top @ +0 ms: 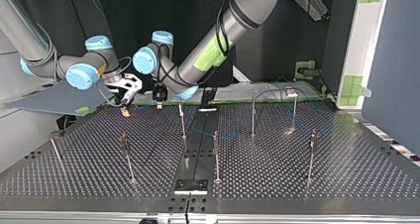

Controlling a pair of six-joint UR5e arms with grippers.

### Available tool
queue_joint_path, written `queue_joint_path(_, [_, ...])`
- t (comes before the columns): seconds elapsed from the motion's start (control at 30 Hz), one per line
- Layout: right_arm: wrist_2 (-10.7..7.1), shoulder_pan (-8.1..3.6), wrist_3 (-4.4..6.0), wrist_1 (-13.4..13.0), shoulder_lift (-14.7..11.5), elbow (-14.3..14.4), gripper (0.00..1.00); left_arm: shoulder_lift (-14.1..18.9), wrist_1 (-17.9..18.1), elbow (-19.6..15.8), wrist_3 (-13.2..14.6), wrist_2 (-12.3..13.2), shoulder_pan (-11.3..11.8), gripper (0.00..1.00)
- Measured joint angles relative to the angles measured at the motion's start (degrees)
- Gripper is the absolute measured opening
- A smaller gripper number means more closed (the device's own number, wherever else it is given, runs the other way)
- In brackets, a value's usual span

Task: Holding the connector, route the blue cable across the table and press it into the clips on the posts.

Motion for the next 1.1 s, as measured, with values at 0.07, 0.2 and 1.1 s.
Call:
queue_joint_path(0.07, [0.0,0.0,0.0,0.0,0.0,0.0,0.0,0.0,0.1,0.0,-0.2,0.0,0.0,0.0])
queue_joint_path(0.2, [0.0,0.08,-0.15,0.0,-0.1,-0.1,0.0,0.0,0.1,0.0,-0.6,-0.4,0.0,0.0])
queue_joint_path(1.1, [-3.86,0.13,0.64,4.2,-8.8,-3.1,0.0,8.8,-4.0,0.1,-2.1,-6.6,-1.6,0.0])
